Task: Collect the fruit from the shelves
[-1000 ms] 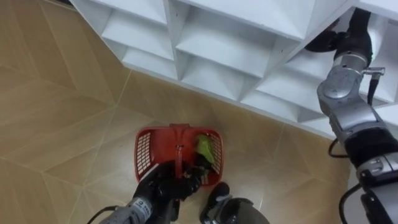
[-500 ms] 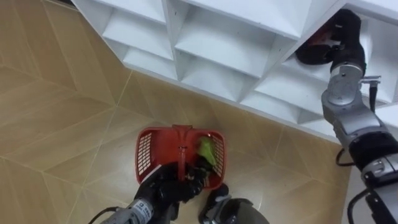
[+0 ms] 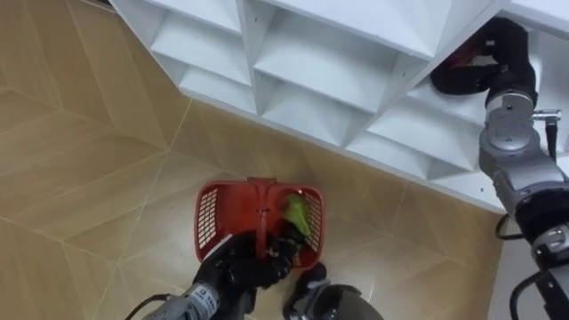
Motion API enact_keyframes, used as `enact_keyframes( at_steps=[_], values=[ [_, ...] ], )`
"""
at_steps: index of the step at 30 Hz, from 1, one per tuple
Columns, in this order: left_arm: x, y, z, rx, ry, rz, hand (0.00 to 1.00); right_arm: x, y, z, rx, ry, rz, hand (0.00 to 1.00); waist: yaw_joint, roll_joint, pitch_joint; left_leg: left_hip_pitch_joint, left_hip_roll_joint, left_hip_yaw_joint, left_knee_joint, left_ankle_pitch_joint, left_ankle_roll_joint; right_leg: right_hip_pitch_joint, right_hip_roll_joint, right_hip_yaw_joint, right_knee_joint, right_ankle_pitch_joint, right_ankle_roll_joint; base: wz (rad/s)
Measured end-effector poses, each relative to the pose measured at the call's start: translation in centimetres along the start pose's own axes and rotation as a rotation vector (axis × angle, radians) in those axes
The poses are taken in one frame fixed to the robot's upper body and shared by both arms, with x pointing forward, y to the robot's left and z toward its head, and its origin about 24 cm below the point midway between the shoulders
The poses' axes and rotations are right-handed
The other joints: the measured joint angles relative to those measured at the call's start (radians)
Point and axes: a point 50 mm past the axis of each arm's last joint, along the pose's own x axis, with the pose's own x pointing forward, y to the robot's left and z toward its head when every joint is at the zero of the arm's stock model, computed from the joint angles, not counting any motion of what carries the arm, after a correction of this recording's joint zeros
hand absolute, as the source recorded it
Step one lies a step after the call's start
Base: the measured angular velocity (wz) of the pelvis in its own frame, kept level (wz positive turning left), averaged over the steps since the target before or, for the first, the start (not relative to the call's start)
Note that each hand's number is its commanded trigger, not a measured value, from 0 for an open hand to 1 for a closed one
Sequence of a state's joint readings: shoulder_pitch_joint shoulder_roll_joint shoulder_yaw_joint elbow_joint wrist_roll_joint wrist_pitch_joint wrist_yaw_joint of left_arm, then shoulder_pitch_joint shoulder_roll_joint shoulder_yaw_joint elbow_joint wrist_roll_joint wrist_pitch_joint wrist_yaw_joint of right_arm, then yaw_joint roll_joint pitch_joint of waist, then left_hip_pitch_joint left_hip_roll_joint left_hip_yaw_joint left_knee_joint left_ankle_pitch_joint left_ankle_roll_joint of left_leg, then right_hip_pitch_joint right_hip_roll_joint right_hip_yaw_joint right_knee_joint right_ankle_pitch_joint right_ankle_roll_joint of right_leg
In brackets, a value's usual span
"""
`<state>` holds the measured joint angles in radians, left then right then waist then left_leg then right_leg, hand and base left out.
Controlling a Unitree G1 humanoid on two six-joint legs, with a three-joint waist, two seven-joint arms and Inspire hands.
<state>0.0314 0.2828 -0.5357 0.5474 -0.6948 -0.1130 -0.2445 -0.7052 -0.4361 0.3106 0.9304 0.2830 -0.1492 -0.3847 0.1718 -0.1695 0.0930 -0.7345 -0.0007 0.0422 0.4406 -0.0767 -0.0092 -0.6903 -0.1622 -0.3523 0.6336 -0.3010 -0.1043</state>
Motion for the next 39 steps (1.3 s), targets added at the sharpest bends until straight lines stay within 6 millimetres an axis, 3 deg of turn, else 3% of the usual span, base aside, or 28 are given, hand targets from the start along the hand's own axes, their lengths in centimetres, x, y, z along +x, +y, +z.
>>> enact_keyframes(
  at_steps=[6, 13, 16, 21, 29, 33, 37, 39],
  values=[
    [-0.2, 0.4, -0.5, -0.007, 0.034, 0.014, 1.0, -0.3, 0.4, -1.2, 0.009, 0.076, 0.081, 1.0, 0.003, 0.007, -0.0036, 0.061, 0.016, 0.006, -0.013, -0.006, -0.001, 0.076, 0.025, -0.001, -0.059, 0.018, 0.005, -0.07],
    [-0.2, 1.0, -0.9, -0.023, 0.064, 0.043, 1.0, -0.6, 1.0, -2.0, 0.045, 0.14, 0.179, 1.0, 0.003, 0.017, -0.0067, 0.111, 0.025, 0.031, -0.016, -0.008, 0.0, 0.119, 0.032, 0.02, -0.072, 0.025, 0.006, -0.1],
    [-0.3, 1.6, -1.4, -0.029, 0.092, 0.07, 1.0, -2.0, 1.7, -3.8, 0.038, 0.178, 0.269, 1.0, 0.004, 0.045, -0.0191, 0.159, 0.044, 0.039, -0.017, -0.024, -0.002, 0.179, 0.059, 0.028, -0.118, 0.043, 0.008, -0.2],
    [-0.4, 2.0, -1.5, -0.031, 0.097, 0.089, 1.0, -3.6, 2.5, -5.4, 0.052, 0.206, 0.384, 1.0, -0.01, 0.069, -0.0327, 0.194, 0.048, 0.071, -0.019, -0.03, 0.003, 0.198, 0.059, 0.057, -0.113, 0.047, 0.013, -0.18],
    [-0.6, 3.6, -1.1, -0.048, 0.088, 0.162, 1.0, -6.4, 4.2, -7.3, 0.092, 0.233, 0.54, 1.0, -0.057, 0.097, -0.0475, 0.238, 0.049, 0.092, -0.027, -0.036, 0.013, 0.231, 0.06, 0.076, -0.12, 0.059, 0.024, -0.07],
    [0.3, 3.1, -0.7, -0.069, 0.068, 0.166, 1.0, -9.0, 4.7, -10.0, 0.069, 0.309, 0.609, 1.0, -0.062, 0.119, -0.0598, 0.241, 0.05, 0.1, -0.025, -0.041, 0.024, 0.239, 0.063, 0.083, -0.14, 0.076, 0.034, -0.08],
    [0.6, 2.8, -0.4, -0.079, 0.056, 0.16, 1.0, -10.9, 5.2, -11.3, 0.082, 0.345, 0.674, 1.0, -0.066, 0.136, -0.0629, 0.247, 0.057, 0.133, -0.025, -0.048, 0.036, 0.237, 0.07, 0.112, -0.157, 0.095, 0.044, -0.24],
    [0.8, 2.7, -0.2, -0.08, 0.05, 0.155, 1.0, -11.7, 6.1, -11.5, 0.078, 0.349, 0.725, 1.0, -0.092, 0.145, -0.0658, 0.249, 0.058, 0.138, -0.025, -0.052, 0.041, 0.243, 0.073, 0.119, -0.167, 0.102, 0.049, -0.13]
  ],
)
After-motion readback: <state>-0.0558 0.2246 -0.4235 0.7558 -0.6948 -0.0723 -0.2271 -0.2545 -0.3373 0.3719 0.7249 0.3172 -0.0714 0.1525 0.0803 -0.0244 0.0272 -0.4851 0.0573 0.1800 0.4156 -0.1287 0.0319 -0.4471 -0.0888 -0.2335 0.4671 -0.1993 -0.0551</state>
